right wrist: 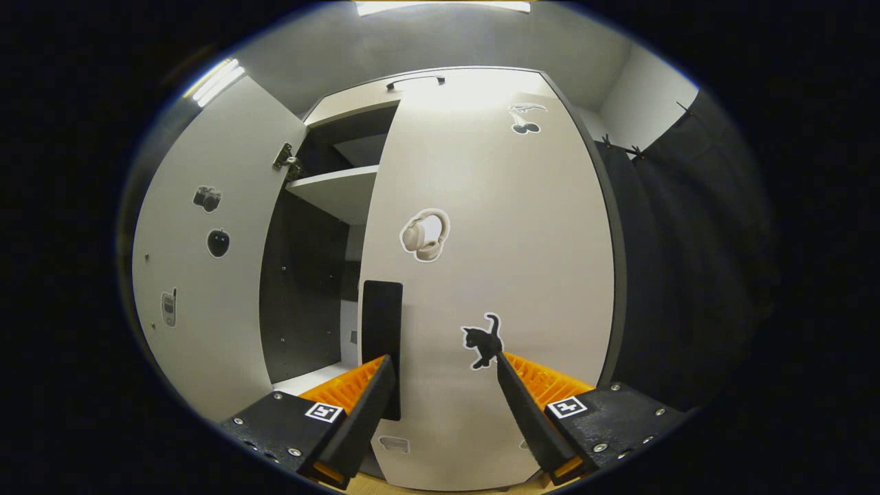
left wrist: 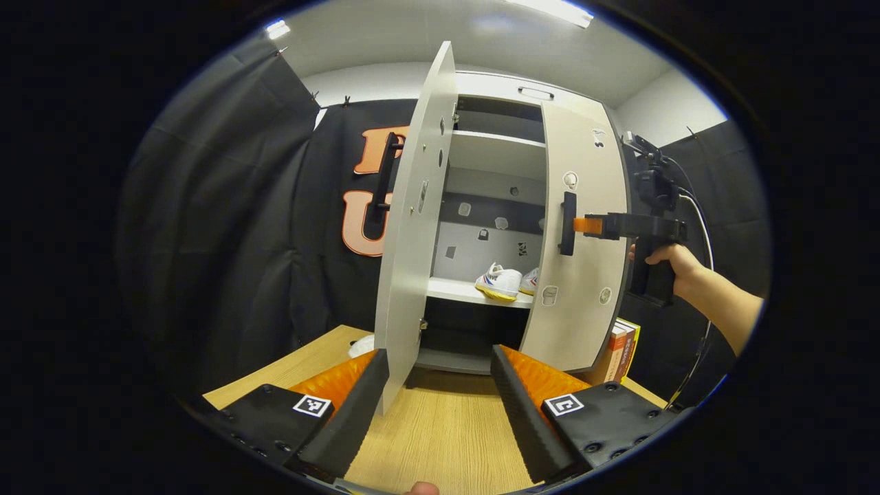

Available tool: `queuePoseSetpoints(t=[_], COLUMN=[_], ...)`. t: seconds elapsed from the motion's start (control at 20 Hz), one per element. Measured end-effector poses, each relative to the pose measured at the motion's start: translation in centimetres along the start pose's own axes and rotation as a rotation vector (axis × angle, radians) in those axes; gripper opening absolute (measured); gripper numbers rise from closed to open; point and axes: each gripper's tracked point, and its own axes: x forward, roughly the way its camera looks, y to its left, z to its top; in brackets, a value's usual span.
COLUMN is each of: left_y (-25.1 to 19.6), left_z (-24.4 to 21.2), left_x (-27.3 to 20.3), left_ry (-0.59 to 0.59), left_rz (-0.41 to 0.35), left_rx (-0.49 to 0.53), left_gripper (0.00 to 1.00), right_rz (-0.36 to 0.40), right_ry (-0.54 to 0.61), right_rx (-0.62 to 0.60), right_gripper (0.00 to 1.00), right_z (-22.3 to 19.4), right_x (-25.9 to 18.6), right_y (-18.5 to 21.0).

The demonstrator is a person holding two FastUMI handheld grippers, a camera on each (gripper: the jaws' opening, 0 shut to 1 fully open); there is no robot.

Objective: Grab one shoe with the right hand and put it into the shoe cabinet, grab the other shoe with the left hand and put it into the shoe cabinet; then close the right door with the right hand and the left door with the left hand.

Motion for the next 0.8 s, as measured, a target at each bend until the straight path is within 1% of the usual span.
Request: queuePoseSetpoints(t=[0.15,0.3,0.5,0.65,0.8], left_y=[0.3,0.4,0.2,-0.6,-1.6], left_z=[0.3,0.8,1.4,2.2,2.4], left_x=[0.3,0.4,0.9,1.6,2.1], left_ry=[-0.007,-0.020,-0.029,-0.053,-0.051], left_rz=[0.009,0.008,0.000,-0.014,-0.028], left_rx=[-0.005,-0.031,-0.026,-0.014,-0.045], left_gripper=[0.97,0.97,0.97,0.97,0.96], right_rz=[-0.005,-0.016,-0.044,-0.098,-0.134], right_ry=[-0.030,-0.047,-0.040,-0.026,-0.024], right_rx=[0.008,-0.012,0.012,0.008,0.001], right_gripper=[0.92,0.93,0.93,0.93,0.93], right_z=[1.6,1.9,0.5,-0.9,-2.1], right_x=[-3.3,-8.0,-14.6,-18.7,-22.5], right_y=[-0.7,-1.2,-2.2,-3.5,-4.4])
